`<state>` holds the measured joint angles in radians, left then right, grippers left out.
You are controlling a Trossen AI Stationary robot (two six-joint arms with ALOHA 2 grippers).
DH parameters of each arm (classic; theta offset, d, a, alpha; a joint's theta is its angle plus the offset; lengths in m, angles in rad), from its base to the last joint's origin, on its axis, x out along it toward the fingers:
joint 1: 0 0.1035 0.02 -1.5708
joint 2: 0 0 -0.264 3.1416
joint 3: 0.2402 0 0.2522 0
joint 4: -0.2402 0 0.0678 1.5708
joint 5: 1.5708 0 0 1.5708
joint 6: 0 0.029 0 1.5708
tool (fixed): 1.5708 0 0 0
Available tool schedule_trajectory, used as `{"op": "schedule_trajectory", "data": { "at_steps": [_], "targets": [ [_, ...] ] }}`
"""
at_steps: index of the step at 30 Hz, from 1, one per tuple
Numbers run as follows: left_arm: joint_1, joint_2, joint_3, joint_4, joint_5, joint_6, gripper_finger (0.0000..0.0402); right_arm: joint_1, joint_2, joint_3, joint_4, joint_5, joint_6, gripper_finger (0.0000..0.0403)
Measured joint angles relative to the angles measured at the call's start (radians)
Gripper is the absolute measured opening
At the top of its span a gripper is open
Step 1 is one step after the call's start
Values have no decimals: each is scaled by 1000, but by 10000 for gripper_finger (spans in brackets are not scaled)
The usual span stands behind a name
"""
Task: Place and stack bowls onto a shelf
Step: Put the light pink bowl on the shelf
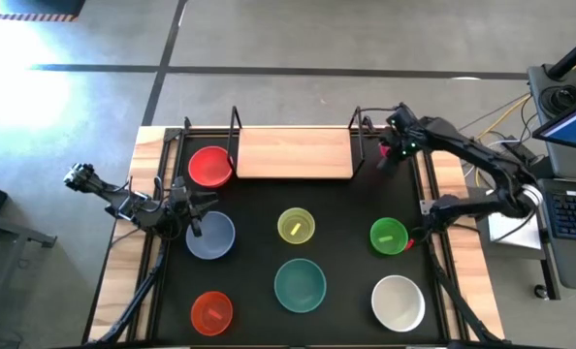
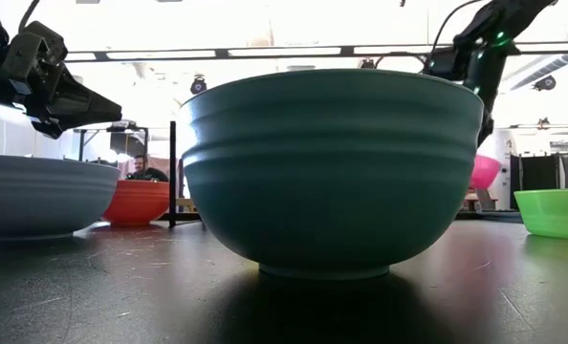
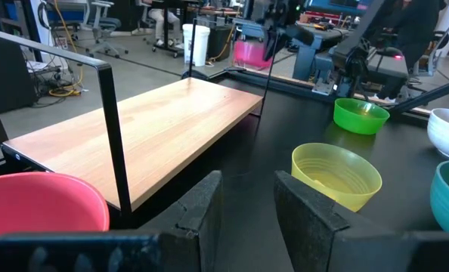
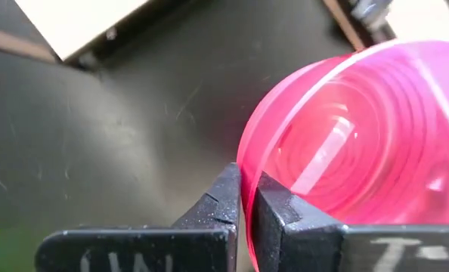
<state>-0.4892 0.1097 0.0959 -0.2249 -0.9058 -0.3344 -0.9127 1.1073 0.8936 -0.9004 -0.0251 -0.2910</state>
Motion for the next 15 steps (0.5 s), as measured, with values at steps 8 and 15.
{"op": "schedule_trajectory", "data": {
  "at_steps": [8,15],
  "targets": [
    [0,0,0,0,0,0,104,11,-148,0,114,187,127,8],
    [0,0,0,0,0,0,104,65,-241,0,324,80,224,8]
  ]
}}
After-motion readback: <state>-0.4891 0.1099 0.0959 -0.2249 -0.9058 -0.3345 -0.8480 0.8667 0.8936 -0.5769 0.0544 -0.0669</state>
